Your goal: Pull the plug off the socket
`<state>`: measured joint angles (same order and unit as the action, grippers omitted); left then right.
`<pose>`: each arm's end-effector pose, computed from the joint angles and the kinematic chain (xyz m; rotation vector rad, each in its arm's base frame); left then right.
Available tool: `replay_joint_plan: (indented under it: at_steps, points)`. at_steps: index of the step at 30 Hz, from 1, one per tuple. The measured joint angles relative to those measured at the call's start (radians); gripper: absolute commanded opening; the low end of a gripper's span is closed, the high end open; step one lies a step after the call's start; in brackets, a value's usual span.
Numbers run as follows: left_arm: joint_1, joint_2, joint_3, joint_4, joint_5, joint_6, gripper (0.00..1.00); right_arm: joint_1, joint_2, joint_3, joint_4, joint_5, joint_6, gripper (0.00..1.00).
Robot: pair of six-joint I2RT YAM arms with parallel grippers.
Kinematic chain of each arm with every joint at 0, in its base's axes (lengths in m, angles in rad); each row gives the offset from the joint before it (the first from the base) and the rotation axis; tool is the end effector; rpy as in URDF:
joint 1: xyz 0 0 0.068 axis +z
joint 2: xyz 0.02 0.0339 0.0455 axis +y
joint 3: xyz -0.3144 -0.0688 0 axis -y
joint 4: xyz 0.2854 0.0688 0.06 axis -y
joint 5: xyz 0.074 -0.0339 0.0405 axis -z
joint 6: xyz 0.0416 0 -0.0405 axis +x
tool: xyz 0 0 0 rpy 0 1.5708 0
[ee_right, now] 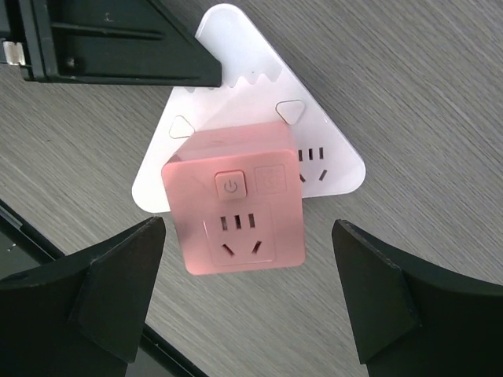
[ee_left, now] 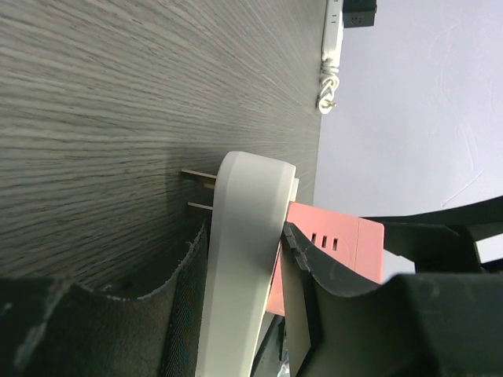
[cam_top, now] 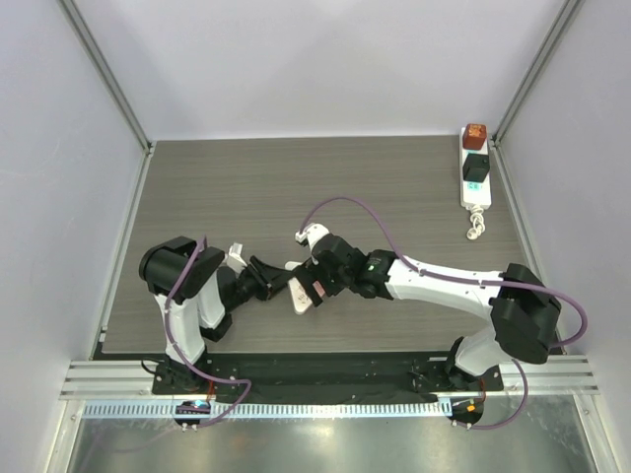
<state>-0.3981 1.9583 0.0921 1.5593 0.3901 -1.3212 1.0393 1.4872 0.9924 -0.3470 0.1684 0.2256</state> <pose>0.1970 -0.1000 0.0801 -0.6773 2.0581 -1.4659 0.1834 0.2982 0.2583 -0.8903 2.2640 0.3829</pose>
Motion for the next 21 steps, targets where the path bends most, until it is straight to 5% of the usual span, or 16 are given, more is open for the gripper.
replay_joint_plan:
  at_steps: [8, 16, 19, 20, 21]
  points:
    - [-0.013, 0.01, 0.001, 0.002, -0.02, -0.007, 0.0, -0.014, 0.096, 0.025, 0.002, -0.062, -0.064, 0.79]
    - [-0.016, 0.01, 0.003, 0.002, -0.029, -0.007, 0.0, -0.034, 0.108, 0.026, 0.005, -0.077, -0.086, 0.48]
    - [-0.017, 0.014, 0.003, 0.003, -0.031, -0.009, 0.0, -0.035, 0.108, 0.026, 0.005, -0.08, -0.089, 0.22]
    - [-0.017, 0.016, 0.003, 0.004, -0.031, -0.012, 0.0, -0.036, 0.109, 0.026, 0.005, -0.081, -0.09, 0.05]
    - [-0.017, 0.017, 0.003, 0.004, -0.031, -0.015, 0.0, -0.037, 0.109, 0.026, 0.005, -0.081, -0.09, 0.01]
